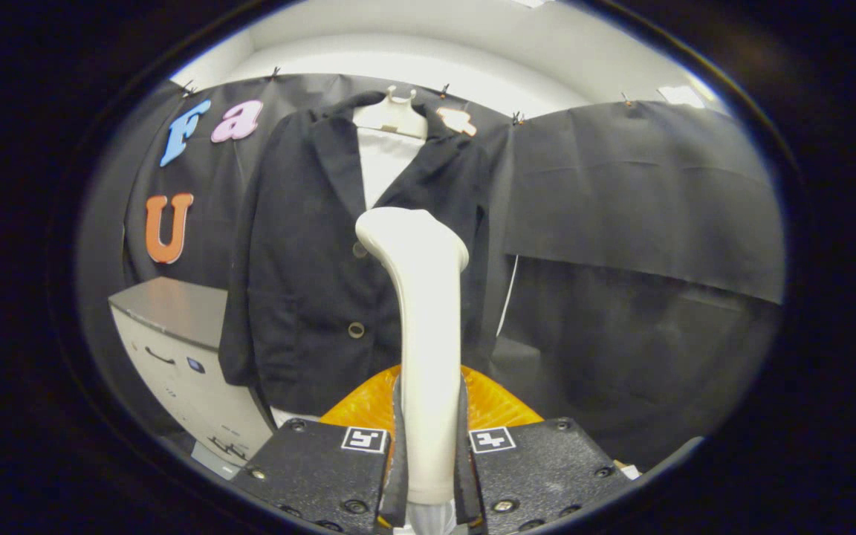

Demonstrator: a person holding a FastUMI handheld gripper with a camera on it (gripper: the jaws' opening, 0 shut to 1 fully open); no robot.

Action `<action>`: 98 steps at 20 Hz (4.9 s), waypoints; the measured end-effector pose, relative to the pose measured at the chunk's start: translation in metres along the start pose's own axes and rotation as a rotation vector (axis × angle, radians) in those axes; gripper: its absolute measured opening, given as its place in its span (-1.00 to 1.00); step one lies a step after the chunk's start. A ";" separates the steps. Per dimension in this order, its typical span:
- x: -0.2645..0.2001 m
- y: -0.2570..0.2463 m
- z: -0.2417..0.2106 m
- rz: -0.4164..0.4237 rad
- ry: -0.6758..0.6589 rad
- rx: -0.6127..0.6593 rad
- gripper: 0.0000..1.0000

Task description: Iron the clothes twice with a garment steamer, once on the left side and once on the right side.

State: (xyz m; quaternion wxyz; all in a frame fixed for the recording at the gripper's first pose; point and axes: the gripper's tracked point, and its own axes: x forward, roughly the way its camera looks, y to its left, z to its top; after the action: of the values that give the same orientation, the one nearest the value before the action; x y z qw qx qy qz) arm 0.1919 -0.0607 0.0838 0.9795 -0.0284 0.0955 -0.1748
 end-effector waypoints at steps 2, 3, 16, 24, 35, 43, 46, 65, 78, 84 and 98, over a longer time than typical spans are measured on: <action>0.009 -0.011 0.031 0.021 -0.054 0.021 -0.45; 0.016 -0.017 0.045 0.027 -0.083 0.031 -0.45; 0.081 -0.046 0.162 0.041 -0.287 -0.002 -0.46; 0.100 -0.048 0.165 -0.028 -0.324 -0.023 -0.46; 0.133 -0.029 0.098 -0.055 -0.180 -0.056 -0.45; 0.121 -0.013 0.029 -0.043 -0.095 -0.119 -0.45; 0.117 -0.006 0.008 -0.030 -0.068 -0.149 -0.46; 0.097 -0.006 -0.115 -0.032 0.118 -0.218 -0.45; 0.080 -0.009 -0.192 -0.027 0.258 -0.262 -0.45; 0.073 -0.008 -0.223 -0.024 0.308 -0.291 -0.45; 0.035 0.005 -0.275 0.001 0.406 -0.309 -0.45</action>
State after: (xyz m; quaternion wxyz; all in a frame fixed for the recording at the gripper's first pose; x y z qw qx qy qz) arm 0.1716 -0.0746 -0.1925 0.9243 -0.1421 0.3161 -0.1599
